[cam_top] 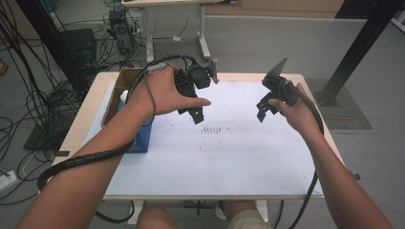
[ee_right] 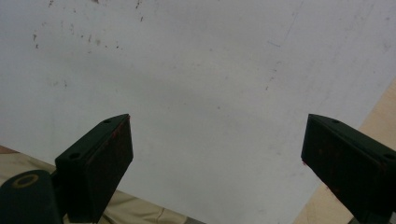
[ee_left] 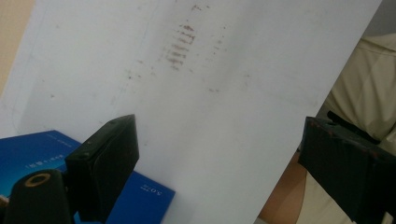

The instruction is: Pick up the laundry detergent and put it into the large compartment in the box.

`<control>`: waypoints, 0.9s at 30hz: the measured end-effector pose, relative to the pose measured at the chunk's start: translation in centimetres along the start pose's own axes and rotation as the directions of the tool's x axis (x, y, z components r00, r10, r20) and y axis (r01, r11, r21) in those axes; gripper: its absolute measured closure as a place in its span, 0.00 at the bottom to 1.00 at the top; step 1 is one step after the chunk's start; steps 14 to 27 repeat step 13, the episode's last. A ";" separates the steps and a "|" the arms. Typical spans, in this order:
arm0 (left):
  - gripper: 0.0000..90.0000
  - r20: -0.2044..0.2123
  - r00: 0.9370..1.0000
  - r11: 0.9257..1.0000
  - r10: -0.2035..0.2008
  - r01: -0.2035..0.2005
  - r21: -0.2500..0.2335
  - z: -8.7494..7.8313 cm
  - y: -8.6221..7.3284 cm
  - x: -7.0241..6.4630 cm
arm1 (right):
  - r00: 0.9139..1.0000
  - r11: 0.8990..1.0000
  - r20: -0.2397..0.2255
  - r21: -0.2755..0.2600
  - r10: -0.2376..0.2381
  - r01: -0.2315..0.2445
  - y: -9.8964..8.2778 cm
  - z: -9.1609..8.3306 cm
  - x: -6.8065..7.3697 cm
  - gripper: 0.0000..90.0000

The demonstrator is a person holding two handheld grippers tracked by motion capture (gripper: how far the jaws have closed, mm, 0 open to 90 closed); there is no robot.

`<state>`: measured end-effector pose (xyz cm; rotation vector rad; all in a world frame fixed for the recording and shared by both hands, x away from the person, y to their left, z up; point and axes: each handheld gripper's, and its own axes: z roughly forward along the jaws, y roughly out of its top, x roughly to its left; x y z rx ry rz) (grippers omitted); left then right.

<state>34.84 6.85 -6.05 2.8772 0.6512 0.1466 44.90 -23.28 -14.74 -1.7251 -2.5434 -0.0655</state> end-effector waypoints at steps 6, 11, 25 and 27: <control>0.14 0.001 1.000 1.000 -0.004 0.004 -0.005 0.0 -0.3 0.1 | 1.000 1.000 0.004 0.001 0.001 -0.001 0.1 -0.1 0.3 0.10; 0.14 0.004 1.000 1.000 -0.002 0.002 -0.008 0.1 -0.6 0.2 | 1.000 1.000 0.005 0.004 -0.001 0.001 0.3 0.0 0.5 0.10; 0.14 0.003 1.000 1.000 -0.004 0.004 -0.008 0.1 -0.7 0.1 | 1.000 1.000 0.005 0.005 -0.002 0.002 0.3 0.1 0.6 0.10; 0.14 0.003 1.000 1.000 -0.004 0.004 -0.008 0.1 -0.7 0.1 | 1.000 1.000 0.005 0.005 -0.002 0.002 0.3 0.1 0.6 0.10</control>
